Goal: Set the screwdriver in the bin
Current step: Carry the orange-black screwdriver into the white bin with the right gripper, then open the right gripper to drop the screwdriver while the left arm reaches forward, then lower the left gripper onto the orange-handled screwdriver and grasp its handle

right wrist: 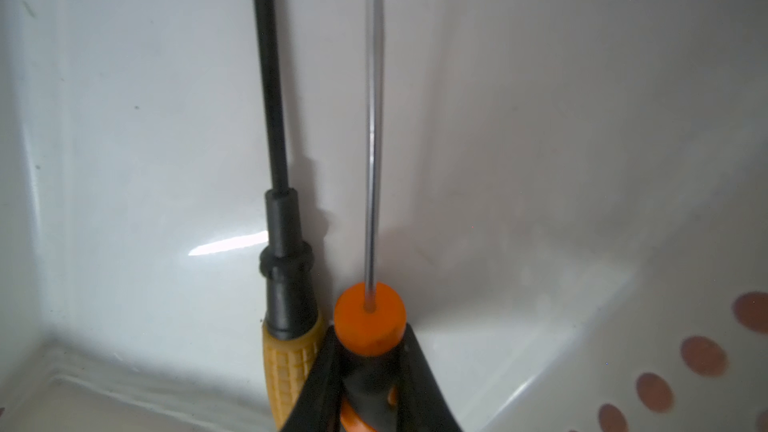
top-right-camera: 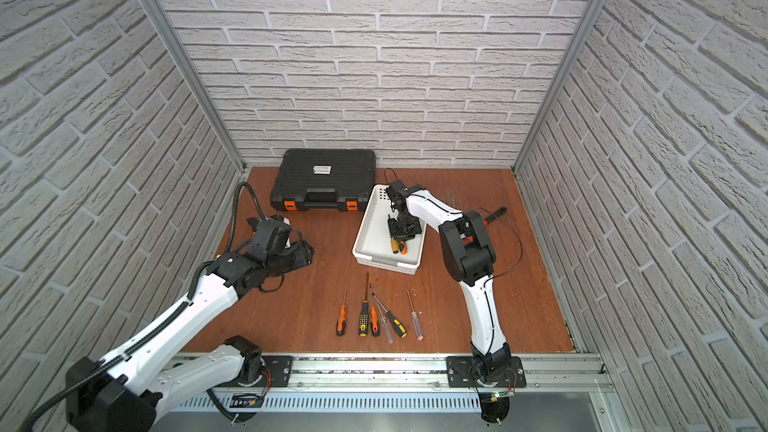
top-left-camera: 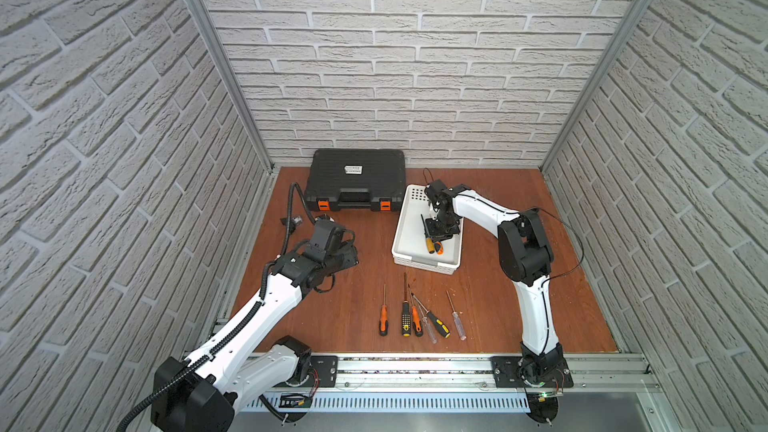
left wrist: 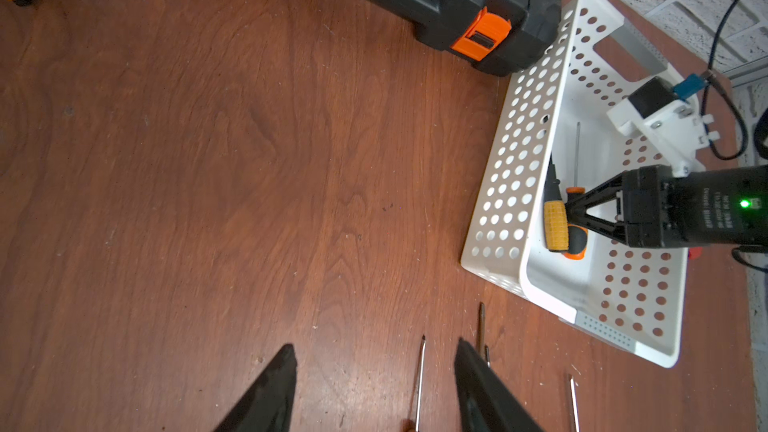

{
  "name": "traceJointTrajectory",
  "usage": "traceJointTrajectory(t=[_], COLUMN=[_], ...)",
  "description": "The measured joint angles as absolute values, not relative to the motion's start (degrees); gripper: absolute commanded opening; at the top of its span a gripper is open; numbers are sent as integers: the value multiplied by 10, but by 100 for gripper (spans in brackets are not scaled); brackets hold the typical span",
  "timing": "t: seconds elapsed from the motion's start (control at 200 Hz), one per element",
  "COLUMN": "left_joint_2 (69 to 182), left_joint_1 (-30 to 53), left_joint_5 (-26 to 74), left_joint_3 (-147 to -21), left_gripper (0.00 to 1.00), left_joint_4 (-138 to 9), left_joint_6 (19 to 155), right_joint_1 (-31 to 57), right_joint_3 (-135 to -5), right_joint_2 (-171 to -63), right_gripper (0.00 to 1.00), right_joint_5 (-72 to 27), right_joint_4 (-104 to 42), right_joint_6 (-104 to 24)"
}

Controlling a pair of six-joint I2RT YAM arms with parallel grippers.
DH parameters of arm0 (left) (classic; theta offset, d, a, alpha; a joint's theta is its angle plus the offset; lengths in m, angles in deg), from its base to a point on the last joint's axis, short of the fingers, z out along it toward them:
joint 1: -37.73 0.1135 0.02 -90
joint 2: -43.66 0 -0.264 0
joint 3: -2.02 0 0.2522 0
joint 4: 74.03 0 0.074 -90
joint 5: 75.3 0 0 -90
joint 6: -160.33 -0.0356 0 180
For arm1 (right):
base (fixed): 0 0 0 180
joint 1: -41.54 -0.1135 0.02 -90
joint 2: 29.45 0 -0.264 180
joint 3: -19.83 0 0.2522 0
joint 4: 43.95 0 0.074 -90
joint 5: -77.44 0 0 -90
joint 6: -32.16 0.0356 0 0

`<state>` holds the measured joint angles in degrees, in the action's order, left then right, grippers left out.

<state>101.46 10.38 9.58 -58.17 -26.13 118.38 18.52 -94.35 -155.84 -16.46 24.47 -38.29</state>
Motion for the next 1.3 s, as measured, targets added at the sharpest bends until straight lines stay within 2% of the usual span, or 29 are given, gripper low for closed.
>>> traceJointTrajectory(t=[0.13,0.245,0.305,0.575,0.795,0.895,1.08,1.3], left_joint_2=[1011,1008,1008,1023,1058,1079,1098,1116], left_joint_1=[104,105,105,105,97,70,-35,-158], left_joint_5=[95,94,94,113,153,159,163,161], left_joint_3=[-582,-582,-582,-582,-582,-583,-580,-546], left_gripper=[62,63,63,61,59,58,57,60], left_joint_4=[-259,-257,-257,-246,-226,-213,-205,-210], left_joint_6=[1184,1184,1184,1184,1183,1179,1191,1256], right_joint_1=[193,197,197,193,170,153,106,61], right_joint_3=[-944,-944,-943,-944,-961,-906,-729,-566], right_joint_2=[-1559,-1559,-1559,-1545,-1451,-1351,-1175,-1104], right_gripper=[7,25,31,33,33,34,34,34], right_joint_5=[-195,-202,-204,-197,-164,-151,-163,-179], right_joint_4=[241,240,240,236,246,212,129,46], right_joint_6=[-367,-362,-360,-373,-410,-420,-406,-358])
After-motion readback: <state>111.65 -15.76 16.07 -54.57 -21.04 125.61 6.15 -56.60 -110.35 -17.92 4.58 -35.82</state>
